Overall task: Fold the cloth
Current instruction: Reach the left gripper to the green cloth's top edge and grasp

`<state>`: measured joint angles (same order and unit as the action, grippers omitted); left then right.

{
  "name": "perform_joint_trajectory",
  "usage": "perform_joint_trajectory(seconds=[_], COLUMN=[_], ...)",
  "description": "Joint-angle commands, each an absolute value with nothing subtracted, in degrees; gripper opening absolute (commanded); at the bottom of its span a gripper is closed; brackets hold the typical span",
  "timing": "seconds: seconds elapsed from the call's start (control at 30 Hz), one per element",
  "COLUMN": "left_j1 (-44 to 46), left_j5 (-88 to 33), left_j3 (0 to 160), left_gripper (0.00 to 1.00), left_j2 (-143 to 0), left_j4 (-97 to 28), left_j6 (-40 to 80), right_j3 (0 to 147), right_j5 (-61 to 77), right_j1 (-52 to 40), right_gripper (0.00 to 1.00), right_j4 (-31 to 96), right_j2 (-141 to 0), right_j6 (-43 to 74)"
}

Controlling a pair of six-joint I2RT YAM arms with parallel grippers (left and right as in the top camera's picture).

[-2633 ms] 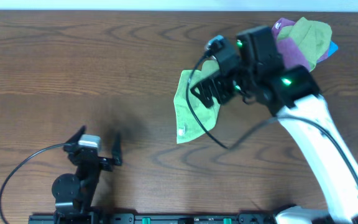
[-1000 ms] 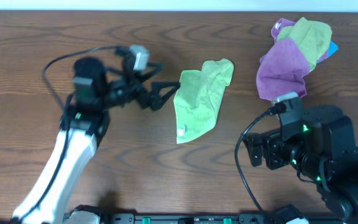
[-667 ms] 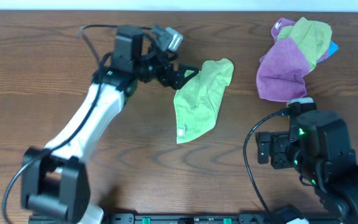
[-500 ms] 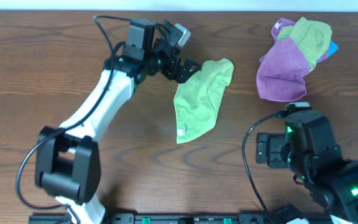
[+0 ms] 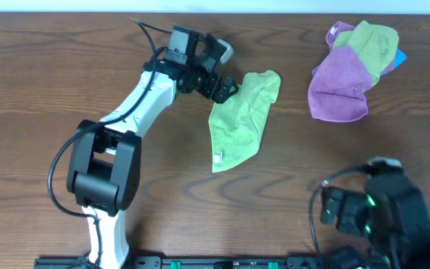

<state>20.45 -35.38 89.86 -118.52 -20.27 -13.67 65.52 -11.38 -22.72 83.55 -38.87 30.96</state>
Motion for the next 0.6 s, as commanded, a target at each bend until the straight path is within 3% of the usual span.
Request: perform_joint_trajectory(seconds=[0.0, 0.07, 0.1, 0.17, 0.3, 0.33, 0.37, 0.5, 0.57], left_j1=[22.59, 23.86, 24.23, 24.82, 25.17, 25.17, 25.17, 25.17, 25.17], left_j5=[-35.07, -33.74, -33.26, -31.90, -30.98, -30.57, -29.74, -26.98, -27.09], left_j3=[91.15, 91.15, 91.15, 91.13, 91.13, 91.11, 91.11, 91.02, 91.02], left_gripper=[0.95, 1.00, 0.90, 0.85, 0.56, 0.35, 0.27, 0.06, 0.06], left_j2=[-118.76, -118.76, -118.76, -118.78, -118.78, -118.78, -118.78, -120.53, -122.15], left_j4=[-21.61, -22.63, -23.05, -23.83, -24.69, -24.67, -24.67, -24.84, -24.77], left_j6=[-14.83, -14.83, -14.81, -14.81, -14.79, -14.79, -14.76, -13.78, -12.40], right_j3=[64.90, 63.55, 62.81, 61.63, 58.92, 58.54, 58.35, 58.35, 58.35], right_j5=[-11.60, -11.57, -11.55, -10.74, -9.80, -9.61, -9.61, -9.63, -9.61], right_j1=[-22.52, -22.52, -22.52, -22.52, -22.52, -22.52, -22.52, -22.52, -22.52], right_gripper=[0.99, 0.99, 0.99, 0.99, 0.99, 0.99, 0.99, 0.99, 0.99], right_j4=[83.68, 83.72, 83.77, 83.31, 82.19, 81.69, 81.10, 78.41, 78.17], right_j2=[-35.68, -34.20, -34.00, -34.02, -34.02, -34.02, -34.02, -34.02, -34.02], right_j6=[32.77, 32.75, 32.77, 33.01, 33.01, 33.01, 32.99, 32.95, 32.95])
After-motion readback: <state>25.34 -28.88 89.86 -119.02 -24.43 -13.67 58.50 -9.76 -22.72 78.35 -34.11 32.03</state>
